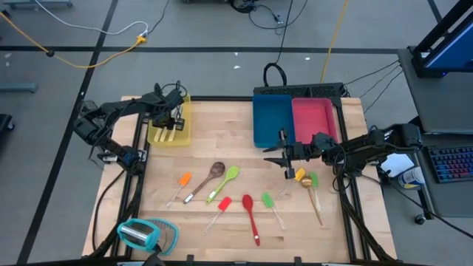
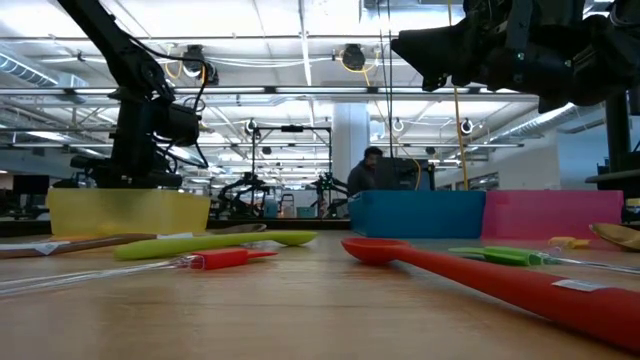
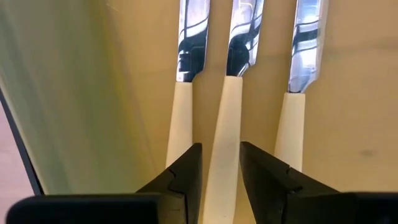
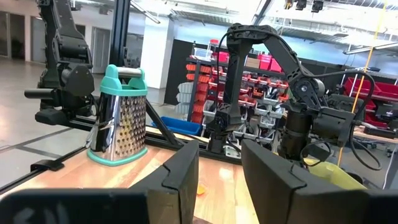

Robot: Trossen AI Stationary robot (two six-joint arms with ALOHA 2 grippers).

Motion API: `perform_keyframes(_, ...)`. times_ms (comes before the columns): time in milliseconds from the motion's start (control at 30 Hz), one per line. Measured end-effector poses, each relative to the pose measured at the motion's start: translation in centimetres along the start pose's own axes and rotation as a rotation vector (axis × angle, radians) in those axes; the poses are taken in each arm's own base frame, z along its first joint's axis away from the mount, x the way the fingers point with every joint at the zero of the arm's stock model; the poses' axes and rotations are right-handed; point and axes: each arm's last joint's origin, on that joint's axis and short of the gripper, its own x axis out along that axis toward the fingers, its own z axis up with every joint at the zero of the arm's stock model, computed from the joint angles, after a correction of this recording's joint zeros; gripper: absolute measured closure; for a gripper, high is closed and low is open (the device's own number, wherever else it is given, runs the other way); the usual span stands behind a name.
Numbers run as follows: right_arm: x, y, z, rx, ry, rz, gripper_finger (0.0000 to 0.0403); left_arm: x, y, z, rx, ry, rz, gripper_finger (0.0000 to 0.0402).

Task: Pick & Place Kitchen Items
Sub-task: Put the brown serving spoon into the blue bin

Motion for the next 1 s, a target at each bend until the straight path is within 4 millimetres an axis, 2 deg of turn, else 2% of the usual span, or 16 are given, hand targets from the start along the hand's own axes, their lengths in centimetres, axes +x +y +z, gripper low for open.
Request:
perform_keyframes(567, 0.00, 0.00, 0.02, -0.002, -0.002, 0.000, 0.0289, 0.00, 0.00, 0.00, 0.000, 0.000, 0.000, 0.0289)
perform_keyframes(833, 0.00, -0.04, 0.28, -0.178, -0.028, -0.009, 0.0289, 0.00, 0.01, 0.00, 0.000, 0.000, 0.000, 0.0289)
perform_keyframes(1000, 0.00, -0.05, 0.28, -0.186, -0.028, -0.008, 0.0289, 0.00, -0.08, 0.17, -0.025, -0.018, -0.008, 0.0289)
